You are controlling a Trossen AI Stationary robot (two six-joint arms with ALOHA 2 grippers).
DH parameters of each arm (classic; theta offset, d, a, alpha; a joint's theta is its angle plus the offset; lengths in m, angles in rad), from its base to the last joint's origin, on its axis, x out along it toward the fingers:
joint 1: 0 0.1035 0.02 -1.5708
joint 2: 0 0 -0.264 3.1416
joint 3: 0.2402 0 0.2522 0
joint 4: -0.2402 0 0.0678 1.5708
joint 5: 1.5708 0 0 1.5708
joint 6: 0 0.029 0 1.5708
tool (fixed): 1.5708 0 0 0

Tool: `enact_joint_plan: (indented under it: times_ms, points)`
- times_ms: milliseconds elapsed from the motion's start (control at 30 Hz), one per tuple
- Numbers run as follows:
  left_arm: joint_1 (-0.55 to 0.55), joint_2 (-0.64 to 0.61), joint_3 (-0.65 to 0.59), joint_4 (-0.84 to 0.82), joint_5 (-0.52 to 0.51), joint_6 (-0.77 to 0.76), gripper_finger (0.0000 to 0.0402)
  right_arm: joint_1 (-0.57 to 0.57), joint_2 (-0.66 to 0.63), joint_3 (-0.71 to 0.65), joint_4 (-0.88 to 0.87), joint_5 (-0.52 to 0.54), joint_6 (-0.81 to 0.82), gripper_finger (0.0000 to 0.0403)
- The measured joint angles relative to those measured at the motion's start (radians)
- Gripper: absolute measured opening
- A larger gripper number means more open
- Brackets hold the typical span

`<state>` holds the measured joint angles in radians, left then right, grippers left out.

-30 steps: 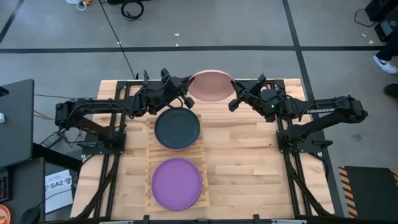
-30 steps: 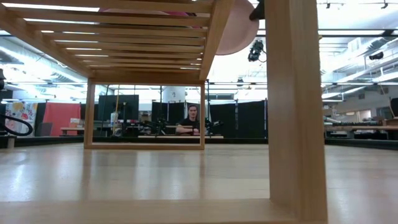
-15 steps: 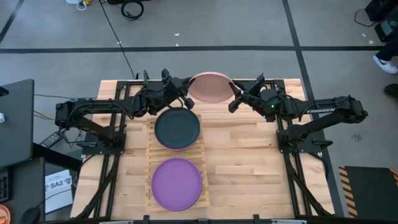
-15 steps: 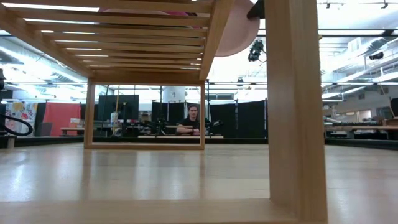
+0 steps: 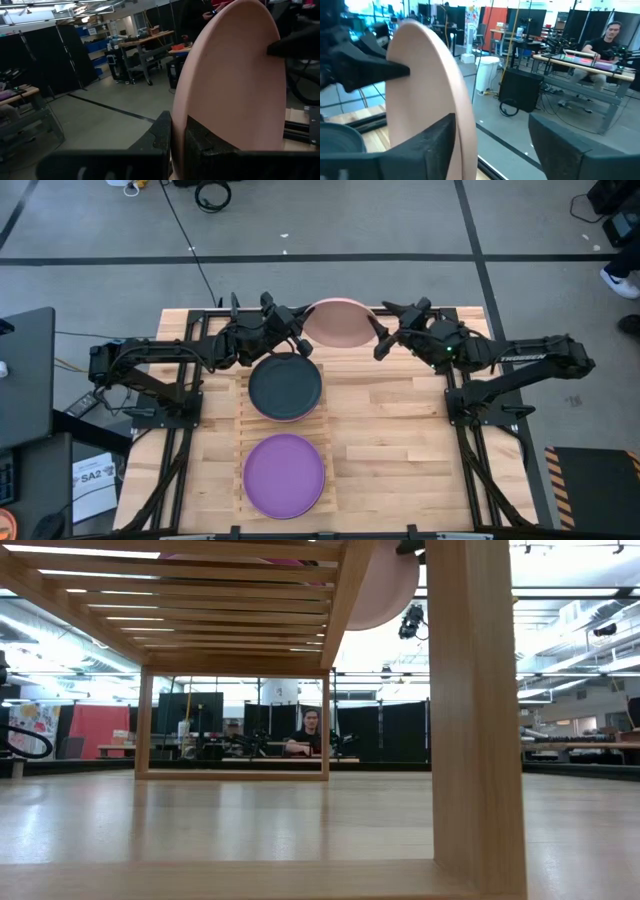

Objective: Place and stack plates onto a shelf
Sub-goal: Stack the brown plate on top of the violet plate on the shelf

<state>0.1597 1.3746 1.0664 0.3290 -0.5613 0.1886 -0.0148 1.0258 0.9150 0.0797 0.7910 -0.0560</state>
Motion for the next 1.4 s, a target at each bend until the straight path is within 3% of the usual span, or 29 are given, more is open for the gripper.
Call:
enact_joint_plan:
  times_ms: [333, 900, 1167, 1400]
  points:
    - [-0.010, -0.003, 0.000, -0.007, -0.003, -0.002, 0.0022, 0.112, -0.146, 0.000, -0.037, -0.001, -0.038, 0.0279]
    - [-0.166, -0.077, 0.000, -0.013, -0.003, -0.031, 0.0022, 0.254, -0.401, 0.000, -0.378, -0.001, -0.104, 0.0277]
    - [-0.302, -0.152, 0.002, -0.042, 0.022, -0.167, 0.0022, 0.259, -0.453, 0.000, -0.549, -0.002, -0.032, 0.0277]
    - [-0.429, -0.248, 0.001, -0.244, 0.054, -0.464, 0.0022, 0.259, -0.448, -0.062, -0.560, -0.077, 0.006, 0.0277]
